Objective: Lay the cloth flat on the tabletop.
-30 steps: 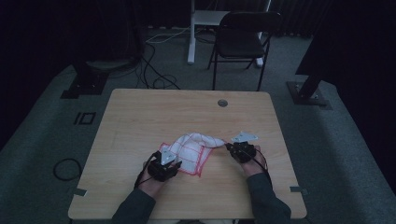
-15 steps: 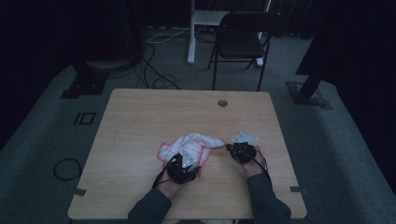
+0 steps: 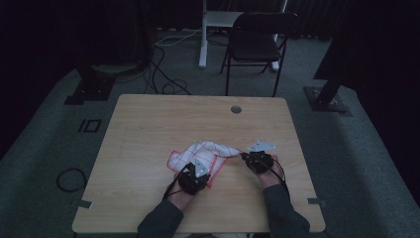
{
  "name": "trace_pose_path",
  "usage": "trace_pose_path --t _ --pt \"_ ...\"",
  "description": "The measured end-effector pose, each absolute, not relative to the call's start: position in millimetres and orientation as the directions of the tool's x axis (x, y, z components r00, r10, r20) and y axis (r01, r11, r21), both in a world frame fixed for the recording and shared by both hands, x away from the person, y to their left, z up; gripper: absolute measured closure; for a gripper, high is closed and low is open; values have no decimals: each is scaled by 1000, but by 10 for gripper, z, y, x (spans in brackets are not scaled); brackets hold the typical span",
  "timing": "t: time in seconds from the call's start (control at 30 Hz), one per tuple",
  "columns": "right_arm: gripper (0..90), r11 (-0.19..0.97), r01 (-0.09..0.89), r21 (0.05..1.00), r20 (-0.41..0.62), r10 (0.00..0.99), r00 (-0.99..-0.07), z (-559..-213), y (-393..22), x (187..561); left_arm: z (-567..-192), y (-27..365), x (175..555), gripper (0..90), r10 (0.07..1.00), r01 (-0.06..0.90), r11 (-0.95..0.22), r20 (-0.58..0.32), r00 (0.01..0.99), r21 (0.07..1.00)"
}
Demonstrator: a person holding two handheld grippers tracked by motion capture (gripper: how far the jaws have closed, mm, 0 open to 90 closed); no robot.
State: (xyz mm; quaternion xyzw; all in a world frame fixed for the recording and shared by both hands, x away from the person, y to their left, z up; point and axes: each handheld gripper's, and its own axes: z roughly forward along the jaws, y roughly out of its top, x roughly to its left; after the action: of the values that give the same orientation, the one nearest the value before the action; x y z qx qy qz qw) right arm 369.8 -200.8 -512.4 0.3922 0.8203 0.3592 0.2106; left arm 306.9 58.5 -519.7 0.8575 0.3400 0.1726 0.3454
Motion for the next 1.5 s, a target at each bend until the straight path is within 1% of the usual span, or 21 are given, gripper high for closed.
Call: trace_pose_path --t 0.1,0.37,0.57,0.83,1.17,1.3,1.4,1.5 --pt "899 432 496 753 -63 798 -600 -5122 -2028 3699 -5183 622 3072 883 706 468 -534 68 705 704" --pt "899 429 499 753 -63 802 -594 -5114 -2065 3695 -5186 658 3030 896 706 463 -536 74 705 706" --pt "898 433 504 747 -64 802 -594 -5086 -2129 3676 -5189 846 2966 900 726 478 -510 60 685 715" --pt "898 438 509 742 -70 804 -591 -5051 -2201 3660 -5143 1134 2914 900 762 491 -484 74 643 724" --pt "893 485 510 711 -59 763 -644 -5047 -2226 3565 -5100 1317 2876 900 785 497 -462 78 614 734" --pt "880 492 506 708 -54 753 -656 -5039 -2233 3529 -5118 1355 2854 900 789 502 -469 89 608 727" --pt "842 484 512 710 -48 758 -650 -5041 -2257 3532 -5142 1392 2841 900 793 510 -472 94 602 720" --pt "823 471 521 712 -42 769 -638 -5046 -2288 3538 -5169 1439 2829 900 798 521 -475 98 594 709"
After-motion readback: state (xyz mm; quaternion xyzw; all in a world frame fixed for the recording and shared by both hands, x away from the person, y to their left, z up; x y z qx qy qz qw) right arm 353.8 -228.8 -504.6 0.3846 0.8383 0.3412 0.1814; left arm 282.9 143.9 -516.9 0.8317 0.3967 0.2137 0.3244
